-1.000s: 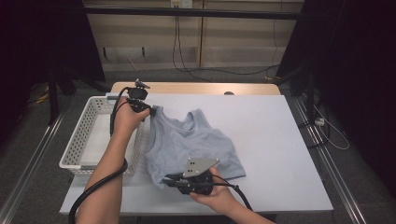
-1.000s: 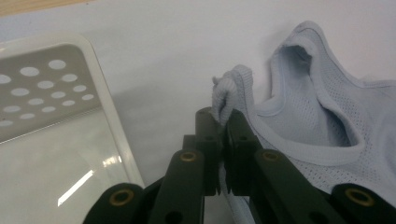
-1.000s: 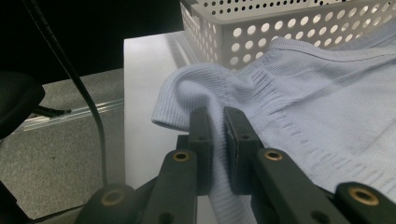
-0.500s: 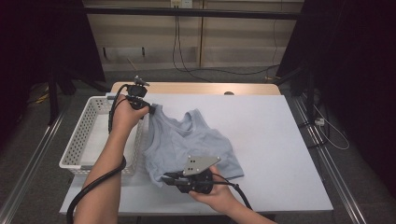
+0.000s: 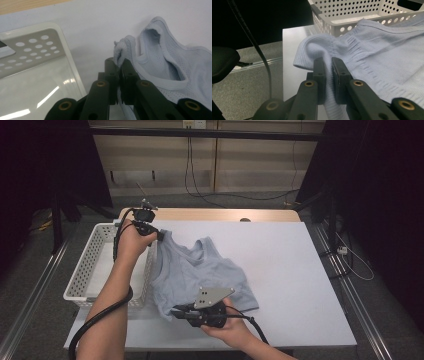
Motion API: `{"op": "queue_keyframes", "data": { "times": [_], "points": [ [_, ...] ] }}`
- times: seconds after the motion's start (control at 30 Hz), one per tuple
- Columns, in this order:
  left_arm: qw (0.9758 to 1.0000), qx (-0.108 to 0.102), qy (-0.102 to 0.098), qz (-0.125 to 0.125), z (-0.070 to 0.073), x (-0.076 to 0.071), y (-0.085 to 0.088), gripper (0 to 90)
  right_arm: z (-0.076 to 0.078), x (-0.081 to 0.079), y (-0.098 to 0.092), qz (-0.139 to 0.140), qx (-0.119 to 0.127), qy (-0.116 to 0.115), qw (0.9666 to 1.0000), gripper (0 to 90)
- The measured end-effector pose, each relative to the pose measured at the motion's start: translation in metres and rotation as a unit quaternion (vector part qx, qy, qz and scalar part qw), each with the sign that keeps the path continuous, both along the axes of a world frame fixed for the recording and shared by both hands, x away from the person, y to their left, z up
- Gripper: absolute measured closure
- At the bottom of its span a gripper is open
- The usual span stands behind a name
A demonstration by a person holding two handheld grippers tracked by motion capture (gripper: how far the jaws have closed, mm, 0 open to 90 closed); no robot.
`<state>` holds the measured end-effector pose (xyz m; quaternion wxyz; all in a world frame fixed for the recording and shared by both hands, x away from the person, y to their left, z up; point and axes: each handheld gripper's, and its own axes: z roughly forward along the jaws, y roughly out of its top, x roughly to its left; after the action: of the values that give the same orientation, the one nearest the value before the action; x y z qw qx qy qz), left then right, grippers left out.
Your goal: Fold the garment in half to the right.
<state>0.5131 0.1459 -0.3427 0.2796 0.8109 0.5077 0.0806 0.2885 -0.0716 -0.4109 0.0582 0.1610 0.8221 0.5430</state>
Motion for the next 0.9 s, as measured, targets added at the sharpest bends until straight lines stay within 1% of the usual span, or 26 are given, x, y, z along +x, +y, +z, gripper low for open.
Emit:
{"op": "queue_keyframes", "data": {
  "times": [0.17, 0.33, 0.4, 0.47, 0.5, 0.67, 0.77, 0.8, 0.9],
  "points": [
    [1.0000, 0.002, 0.000, 0.001, 0.001, 0.000, 0.002, 86.1, 0.000, 0.001, 0.001, 0.003, 0.006, 0.009, 0.9999, 83.8],
    [1.0000, 0.005, 0.001, 0.004, 0.002, 0.000, 0.004, 86.1, 0.001, 0.001, 0.002, 0.004, 0.010, 0.009, 0.9999, 83.8],
    [1.0000, 0.002, 0.001, 0.006, 0.002, -0.001, 0.005, 86.1, 0.001, 0.002, 0.003, 0.007, 0.010, 0.009, 0.9999, 83.8],
    [1.0000, 0.003, 0.000, 0.006, 0.003, -0.002, 0.007, 86.1, 0.001, 0.002, 0.004, 0.008, 0.010, 0.009, 0.9999, 83.8],
    [1.0000, 0.002, -0.001, 0.009, 0.003, -0.002, 0.007, 86.1, 0.001, 0.002, 0.004, 0.008, 0.010, 0.009, 0.9999, 83.8],
    [0.9999, 0.008, -0.001, 0.012, 0.006, -0.003, 0.008, 86.2, 0.001, 0.002, 0.008, 0.012, 0.008, 0.003, 0.9999, 83.8],
    [0.9999, 0.012, 0.000, 0.011, 0.007, -0.004, 0.008, 86.1, 0.001, 0.002, 0.010, 0.014, 0.009, 0.004, 0.9999, 83.8],
    [0.9999, 0.009, -0.002, 0.013, 0.007, -0.004, 0.009, 86.1, 0.001, 0.002, 0.010, 0.015, 0.009, 0.003, 0.9998, 83.8],
    [0.9998, 0.012, -0.001, 0.015, 0.007, -0.004, 0.011, 86.1, 0.002, 0.002, 0.011, 0.017, 0.012, 0.004, 0.9998, 83.8]
  ]
}}
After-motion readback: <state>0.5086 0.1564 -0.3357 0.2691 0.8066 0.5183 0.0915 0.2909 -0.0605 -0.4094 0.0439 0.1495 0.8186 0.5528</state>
